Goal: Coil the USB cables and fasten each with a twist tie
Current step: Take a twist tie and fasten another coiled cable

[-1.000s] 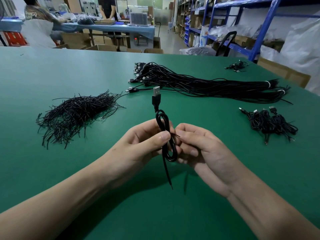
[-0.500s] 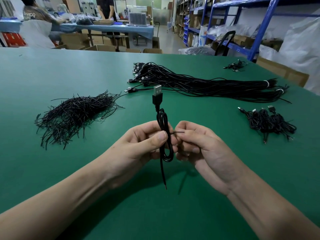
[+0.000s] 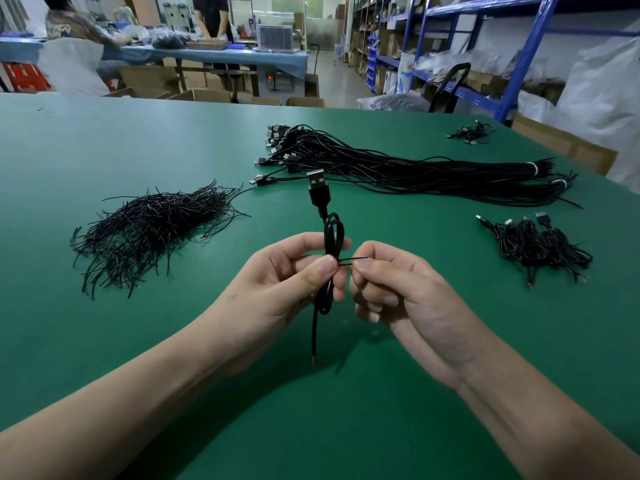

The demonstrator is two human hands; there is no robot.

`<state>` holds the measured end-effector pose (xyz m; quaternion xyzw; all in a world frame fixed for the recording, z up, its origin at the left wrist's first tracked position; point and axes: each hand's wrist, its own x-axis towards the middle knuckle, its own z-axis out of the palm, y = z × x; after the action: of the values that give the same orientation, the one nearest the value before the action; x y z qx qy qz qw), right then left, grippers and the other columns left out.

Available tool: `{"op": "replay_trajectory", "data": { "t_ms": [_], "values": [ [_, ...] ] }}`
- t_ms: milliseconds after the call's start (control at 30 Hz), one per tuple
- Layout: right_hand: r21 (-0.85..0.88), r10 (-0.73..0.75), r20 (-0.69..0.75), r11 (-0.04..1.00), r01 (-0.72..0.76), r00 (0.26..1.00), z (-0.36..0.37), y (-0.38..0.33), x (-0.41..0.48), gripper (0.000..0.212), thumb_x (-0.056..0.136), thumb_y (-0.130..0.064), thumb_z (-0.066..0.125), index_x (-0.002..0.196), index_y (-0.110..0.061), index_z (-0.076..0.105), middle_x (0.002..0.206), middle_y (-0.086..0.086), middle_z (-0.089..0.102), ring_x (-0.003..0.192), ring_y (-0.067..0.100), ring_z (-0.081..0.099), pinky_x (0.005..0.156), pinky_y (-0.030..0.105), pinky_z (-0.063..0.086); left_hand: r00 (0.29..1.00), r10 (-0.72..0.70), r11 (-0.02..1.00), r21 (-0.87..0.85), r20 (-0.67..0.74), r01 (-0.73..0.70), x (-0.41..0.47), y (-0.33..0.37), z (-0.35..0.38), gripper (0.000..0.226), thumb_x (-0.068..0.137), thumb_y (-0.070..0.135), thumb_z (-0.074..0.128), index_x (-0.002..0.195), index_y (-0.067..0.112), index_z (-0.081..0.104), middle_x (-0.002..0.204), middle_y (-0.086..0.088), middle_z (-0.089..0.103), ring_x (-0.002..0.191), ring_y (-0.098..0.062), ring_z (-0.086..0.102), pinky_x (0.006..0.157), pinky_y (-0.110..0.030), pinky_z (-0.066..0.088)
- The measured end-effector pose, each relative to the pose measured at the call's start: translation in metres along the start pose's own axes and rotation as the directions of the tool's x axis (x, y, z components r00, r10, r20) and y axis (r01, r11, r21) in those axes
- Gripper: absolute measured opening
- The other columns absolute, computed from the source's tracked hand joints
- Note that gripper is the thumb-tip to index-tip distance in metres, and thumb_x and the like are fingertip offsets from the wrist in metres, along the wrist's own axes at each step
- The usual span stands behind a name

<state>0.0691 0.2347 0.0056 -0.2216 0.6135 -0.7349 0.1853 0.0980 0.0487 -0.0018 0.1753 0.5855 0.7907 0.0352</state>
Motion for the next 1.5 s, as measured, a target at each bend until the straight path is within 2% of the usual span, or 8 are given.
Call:
{"op": "replay_trajectory", "data": {
  "t_ms": [100,200,500,633,833,967,1200,1500],
  "values": [
    [-0.014,-0.006,-0.009,1.0,0.005,1.0,-0.001,0.0,0.001,0.019,0.091,-0.029,0.058,0.073,-0.023,0.06,0.052,-0.008,0.031,0.058,0.015,0.03,0.058,0.029,0.03,1.0,0.005,1.0,0.019,0.009,-0.005,0.0,-0.001,0.001,0.03,0.089,0.027,0.063,0.116,0.016,0.071,0.078,-0.002,0.063,0.073,-0.011,0.057,0.073,-0.018,0.047],
    [-0.032,-0.003,-0.011,0.999,0.003,1.0,-0.003,0.001,0.001,0.019,0.091,-0.029,0.059,0.074,-0.021,0.06,0.053,-0.005,0.03,0.064,0.032,0.027,0.059,0.03,0.031,1.0,0.023,0.998,0.052,0.009,-0.024,0.0,-0.001,0.002,0.024,0.09,0.028,0.062,0.109,0.02,0.074,0.08,-0.002,0.063,0.075,-0.012,0.057,0.073,-0.019,0.047],
    [-0.083,-0.006,-0.031,0.997,0.003,1.0,-0.006,0.002,0.001,0.02,0.092,-0.029,0.058,0.072,-0.023,0.06,0.058,-0.001,0.029,0.053,0.008,0.032,0.058,0.028,0.031,0.999,0.047,0.955,0.292,0.019,-0.051,-0.001,0.005,0.003,0.024,0.096,0.017,0.054,0.111,0.001,0.064,0.077,0.001,0.066,0.073,-0.01,0.06,0.072,-0.019,0.048],
    [-0.042,0.03,-0.035,0.999,-0.031,0.999,-0.005,0.0,0.001,0.018,0.091,-0.029,0.06,0.074,-0.021,0.061,0.055,-0.004,0.03,0.056,0.012,0.033,0.058,0.027,0.031,0.996,0.077,0.935,0.344,0.043,-0.087,-0.002,0.006,0.005,0.023,0.097,0.017,0.051,0.109,0.0,0.062,0.077,0.003,0.064,0.073,-0.01,0.059,0.072,-0.021,0.048],
    [0.094,0.119,0.001,0.988,-0.119,0.993,0.001,0.002,0.0,0.012,0.086,-0.023,0.062,0.077,-0.016,0.06,0.061,0.008,0.021,0.077,0.045,0.024,0.057,0.03,0.028,0.99,0.062,0.927,0.361,0.129,-0.105,-0.004,0.01,0.0,0.015,0.101,0.019,0.05,0.103,0.01,0.062,0.079,-0.002,0.06,0.076,-0.015,0.055,0.072,-0.028,0.047],
    [0.113,0.133,0.05,0.984,-0.138,0.99,0.0,0.002,-0.001,0.011,0.088,-0.024,0.063,0.084,-0.013,0.062,0.057,0.0,0.024,0.069,0.029,0.02,0.056,0.029,0.026,0.985,0.052,0.918,0.379,0.167,-0.113,-0.004,0.012,-0.002,0.014,0.1,0.022,0.051,0.102,0.018,0.064,0.079,0.001,0.061,0.075,-0.015,0.055,0.071,-0.029,0.047],
    [0.049,0.166,0.091,0.984,-0.171,0.982,0.0,0.001,-0.001,0.036,0.093,-0.05,0.059,0.079,-0.017,0.062,0.058,-0.002,0.036,0.054,0.014,0.028,0.049,0.026,0.024,0.986,0.162,0.808,0.567,0.049,-0.161,-0.005,0.005,0.002,0.012,0.102,0.013,0.052,0.1,0.015,0.064,0.076,0.002,0.064,0.071,-0.012,0.058,0.07,-0.022,0.046],
    [0.054,0.142,0.085,0.988,-0.147,0.986,0.006,0.001,-0.003,0.027,0.095,-0.036,0.061,0.077,-0.016,0.064,0.056,0.0,0.04,0.05,0.01,0.032,0.046,0.021,0.025,0.964,0.26,0.612,0.761,0.063,-0.215,-0.006,0.008,0.002,0.01,0.098,0.013,0.053,0.099,0.018,0.061,0.079,0.011,0.066,0.072,-0.015,0.061,0.069,-0.018,0.046]
  ]
}}
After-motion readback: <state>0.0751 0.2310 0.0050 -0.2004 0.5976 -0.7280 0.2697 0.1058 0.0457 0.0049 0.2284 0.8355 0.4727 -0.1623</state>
